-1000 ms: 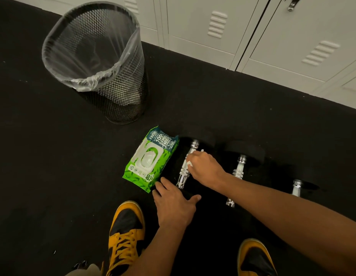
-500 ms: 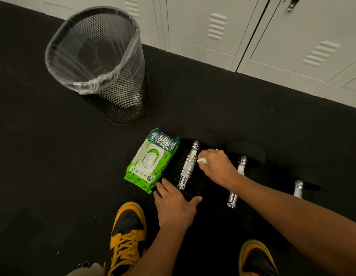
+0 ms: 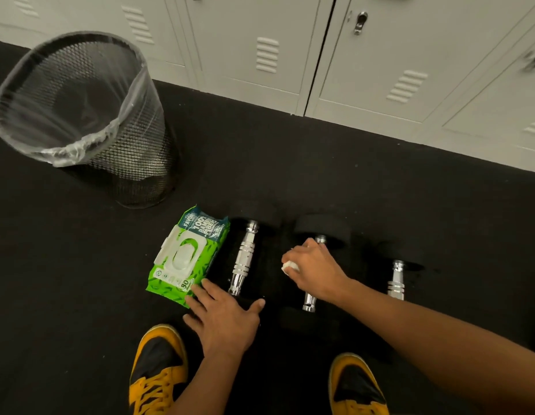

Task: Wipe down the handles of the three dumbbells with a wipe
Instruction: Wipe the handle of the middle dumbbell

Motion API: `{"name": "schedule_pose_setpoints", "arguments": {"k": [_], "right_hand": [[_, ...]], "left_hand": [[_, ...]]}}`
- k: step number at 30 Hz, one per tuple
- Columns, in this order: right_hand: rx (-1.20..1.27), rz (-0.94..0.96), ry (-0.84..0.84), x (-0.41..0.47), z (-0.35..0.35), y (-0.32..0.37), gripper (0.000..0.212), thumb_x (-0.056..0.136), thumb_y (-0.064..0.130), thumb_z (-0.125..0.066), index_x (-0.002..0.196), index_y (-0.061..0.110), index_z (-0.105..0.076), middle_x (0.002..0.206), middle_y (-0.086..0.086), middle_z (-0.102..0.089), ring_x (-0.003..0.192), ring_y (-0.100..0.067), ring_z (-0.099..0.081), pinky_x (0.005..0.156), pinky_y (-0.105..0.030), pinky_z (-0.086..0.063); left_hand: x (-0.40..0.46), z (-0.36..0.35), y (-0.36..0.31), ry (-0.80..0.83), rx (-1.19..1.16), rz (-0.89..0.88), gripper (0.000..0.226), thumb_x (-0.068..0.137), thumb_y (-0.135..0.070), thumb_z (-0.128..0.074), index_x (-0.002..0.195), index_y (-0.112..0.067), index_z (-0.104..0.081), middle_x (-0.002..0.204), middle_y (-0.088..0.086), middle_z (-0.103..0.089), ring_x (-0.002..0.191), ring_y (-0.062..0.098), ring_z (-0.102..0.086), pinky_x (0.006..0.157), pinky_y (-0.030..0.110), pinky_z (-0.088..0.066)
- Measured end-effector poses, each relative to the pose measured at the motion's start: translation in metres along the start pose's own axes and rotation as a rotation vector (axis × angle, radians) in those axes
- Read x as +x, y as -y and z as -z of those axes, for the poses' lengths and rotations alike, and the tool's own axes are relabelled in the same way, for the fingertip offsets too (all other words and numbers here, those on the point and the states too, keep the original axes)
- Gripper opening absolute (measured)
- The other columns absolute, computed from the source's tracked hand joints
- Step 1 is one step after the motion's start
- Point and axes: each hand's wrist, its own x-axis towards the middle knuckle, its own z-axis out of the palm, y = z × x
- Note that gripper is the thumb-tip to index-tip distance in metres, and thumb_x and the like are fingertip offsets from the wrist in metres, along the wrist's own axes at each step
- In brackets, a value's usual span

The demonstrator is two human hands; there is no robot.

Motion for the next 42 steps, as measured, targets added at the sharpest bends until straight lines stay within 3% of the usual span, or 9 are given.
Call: {"name": "schedule_pose_setpoints", "arguments": {"k": [3,6,9,11,18,24,32,36,42], "right_hand": [[-0.156,0.055,-0.054,-0.015,0.006,-0.014,0.025,0.096,0.035,-0.055,0.118,0.028,-0.064,0.11,0.009,-0.066,0.107,-0.018,-0.047,0.088,-0.036,-0.034],[-0.287,0.028,-0.121,-0.023,0.015,-0.025,0.018,0.089,0.034,-0.067,0.106,0.029,-0.067,0.099,0.01,-0.068,0.096,-0.019,-0.05,0.078,-0.036,-0.039],[-0.331,0.008,-0.198,-0.029,0.021,-0.035,0.021,0.083,0.033,-0.075,0.102,0.029,-0.067,0.097,0.01,-0.068,0.09,-0.018,-0.048,0.072,-0.036,-0.04],[-0.355,0.002,-0.226,-0.03,0.023,-0.038,0.027,0.079,0.031,-0.078,0.104,0.029,-0.067,0.102,0.008,-0.067,0.091,-0.019,-0.046,0.073,-0.036,-0.039],[-0.389,0.009,-0.137,-0.02,0.028,-0.033,0.053,0.057,0.014,-0.09,0.106,0.016,-0.069,0.104,-0.004,-0.06,0.088,-0.022,-0.051,0.069,-0.033,-0.048],[-0.452,0.044,-0.032,-0.013,0.034,-0.025,0.045,0.086,0.01,-0.067,0.129,0.005,-0.058,0.123,-0.009,-0.052,0.106,-0.024,-0.049,0.082,-0.034,-0.046],[-0.478,-0.043,0.071,-0.013,0.021,-0.02,0.04,0.093,0.02,-0.063,0.129,0.006,-0.055,0.123,-0.013,-0.057,0.113,-0.029,-0.053,0.089,-0.038,-0.048],[-0.319,-0.128,0.118,-0.015,0.019,-0.018,0.042,0.093,0.012,-0.061,0.133,0.006,-0.049,0.131,-0.013,-0.048,0.108,-0.028,-0.059,0.082,-0.035,-0.051],[-0.156,-0.184,0.152,-0.017,0.027,-0.02,0.044,0.091,0.004,-0.06,0.134,0.009,-0.051,0.134,-0.011,-0.043,0.097,-0.027,-0.063,0.07,-0.028,-0.039]], "left_hand": [[-0.013,-0.007,-0.015,-0.103,0.105,-0.175,0.114,0.082,-0.069,-0.055,0.153,-0.007,0.009,0.161,0.019,0.012,0.147,0.039,0.017,0.116,0.06,0.003],[-0.032,-0.017,-0.037,-0.108,0.164,-0.477,0.086,0.089,-0.062,-0.049,0.153,-0.019,-0.011,0.162,0.008,-0.001,0.149,0.032,0.008,0.118,0.053,0.001],[-0.048,-0.025,-0.054,0.013,0.17,-0.699,0.057,0.092,-0.059,-0.049,0.14,-0.03,-0.039,0.149,-0.003,-0.028,0.138,0.018,-0.022,0.116,0.039,-0.026],[-0.055,-0.029,-0.058,0.078,0.172,-0.734,0.051,0.091,-0.059,-0.051,0.133,-0.032,-0.044,0.136,-0.006,-0.035,0.123,0.013,-0.033,0.105,0.033,-0.037],[-0.062,-0.034,-0.054,0.181,0.145,-0.556,0.064,0.083,-0.054,-0.068,0.134,-0.028,-0.04,0.135,-0.002,-0.028,0.123,0.016,-0.032,0.101,0.031,-0.044],[-0.059,-0.037,-0.058,0.275,-0.075,-0.22,0.088,0.071,-0.044,-0.083,0.135,-0.016,-0.029,0.141,0.009,-0.039,0.129,0.025,-0.044,0.105,0.037,-0.042],[-0.058,-0.035,-0.063,0.307,-0.039,-0.193,0.082,0.073,-0.041,-0.082,0.132,-0.016,-0.031,0.137,0.008,-0.046,0.127,0.025,-0.049,0.1,0.036,-0.043],[-0.058,-0.031,-0.064,0.317,-0.051,-0.184,0.081,0.074,-0.039,-0.083,0.132,-0.016,-0.031,0.138,0.008,-0.046,0.127,0.027,-0.049,0.1,0.036,-0.044],[-0.059,-0.03,-0.067,0.326,-0.047,-0.172,0.082,0.074,-0.037,-0.083,0.133,-0.016,-0.03,0.138,0.009,-0.047,0.128,0.029,-0.049,0.101,0.038,-0.043]]}}
